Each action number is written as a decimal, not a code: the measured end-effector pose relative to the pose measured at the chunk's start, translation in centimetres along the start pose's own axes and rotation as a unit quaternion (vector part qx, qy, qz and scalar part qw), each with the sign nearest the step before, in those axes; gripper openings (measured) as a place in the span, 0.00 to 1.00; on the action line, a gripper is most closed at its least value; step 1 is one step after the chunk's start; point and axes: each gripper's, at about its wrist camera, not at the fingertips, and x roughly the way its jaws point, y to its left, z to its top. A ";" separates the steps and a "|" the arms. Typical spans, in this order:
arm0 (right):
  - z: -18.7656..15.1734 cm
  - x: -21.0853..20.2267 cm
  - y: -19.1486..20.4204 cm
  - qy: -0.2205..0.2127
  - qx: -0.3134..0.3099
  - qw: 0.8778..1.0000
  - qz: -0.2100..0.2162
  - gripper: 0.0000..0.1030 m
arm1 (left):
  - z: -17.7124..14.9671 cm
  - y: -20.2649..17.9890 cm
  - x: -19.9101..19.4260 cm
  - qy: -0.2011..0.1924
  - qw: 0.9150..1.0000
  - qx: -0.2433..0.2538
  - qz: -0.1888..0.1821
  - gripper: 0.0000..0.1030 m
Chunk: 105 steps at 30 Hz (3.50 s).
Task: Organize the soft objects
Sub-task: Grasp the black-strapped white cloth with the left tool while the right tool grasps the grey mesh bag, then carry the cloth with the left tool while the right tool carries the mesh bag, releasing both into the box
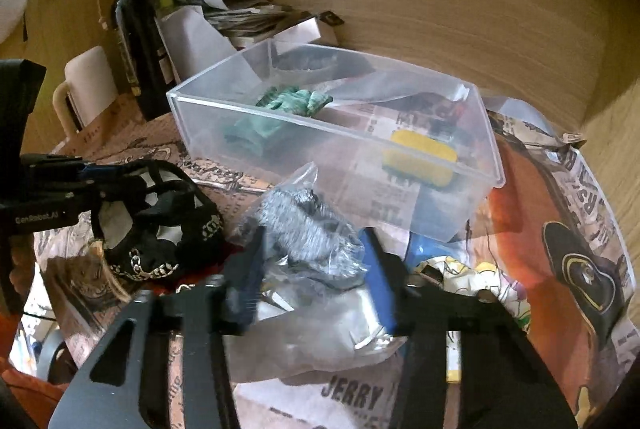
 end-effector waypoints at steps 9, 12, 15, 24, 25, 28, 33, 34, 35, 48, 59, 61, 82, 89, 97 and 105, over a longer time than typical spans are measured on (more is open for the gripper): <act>0.0 -1.1 0.0 -0.028 0.005 1.000 -0.008 0.21 | 1.8 -0.9 -2.0 -0.037 0.999 0.007 -0.005 0.19; 0.2 -2.0 -0.1 -0.043 0.008 0.999 -0.006 0.20 | 2.7 -1.1 -2.7 -0.050 0.999 0.007 -0.010 0.17; 0.5 -2.9 -0.3 -0.058 0.012 0.998 -0.005 0.20 | 3.8 -1.4 -3.4 -0.067 0.998 0.011 -0.014 0.16; 1.7 -5.5 -0.5 -0.107 0.020 0.994 -0.012 0.19 | 7.2 -3.2 -5.3 -0.115 0.992 0.043 -0.001 0.14; 1.8 -5.7 -0.5 -0.112 0.021 0.993 -0.013 0.19 | 7.6 -3.3 -5.3 -0.117 0.992 0.043 -0.004 0.14; 2.3 -6.4 -0.7 -0.128 0.024 0.991 -0.015 0.19 | 8.9 -3.6 -5.6 -0.126 0.991 0.044 -0.008 0.14; 3.6 -7.5 -1.2 -0.156 0.030 0.987 -0.019 0.19 | 10.8 -4.3 -6.0 -0.147 0.988 0.053 0.001 0.14; 3.8 -7.6 -1.3 -0.161 0.030 0.986 -0.020 0.19 | 11.1 -4.5 -6.0 -0.152 0.987 0.055 0.007 0.14; 4.1 -7.8 -1.5 -0.167 0.031 0.985 -0.022 0.19 | 11.6 -4.7 -5.9 -0.158 0.986 0.059 0.014 0.14; 7.0 -6.1 -2.7 -0.177 0.040 0.982 -0.047 0.19 | 15.3 -4.1 -1.2 -0.173 0.983 0.045 0.028 0.14; 8.4 -0.8 -3.1 -0.119 0.036 0.991 -0.054 0.19 | 15.4 -3.4 4.7 -0.107 0.993 0.034 0.022 0.14; 8.5 0.2 -3.3 -0.108 0.036 0.992 -0.059 0.19 | 15.3 -3.3 5.4 -0.097 0.995 0.034 0.019 0.14; 7.9 3.2 -3.2 -0.047 0.032 0.997 -0.058 0.62 | 13.5 -3.0 5.9 -0.047 0.997 0.049 0.020 0.52; 7.9 1.0 -2.8 -0.077 0.034 0.995 -0.057 0.75 | 12.9 -3.3 2.4 -0.079 0.995 0.055 0.021 0.64; 7.4 -2.1 -1.9 -0.108 0.034 0.992 -0.056 0.84 | 11.7 -3.2 -1.2 -0.100 0.993 0.051 0.018 0.79; 5.6 -5.6 -1.0 -0.141 0.029 0.988 -0.055 0.98 | 8.6 -3.5 -3.2 -0.101 0.992 0.066 0.031 0.89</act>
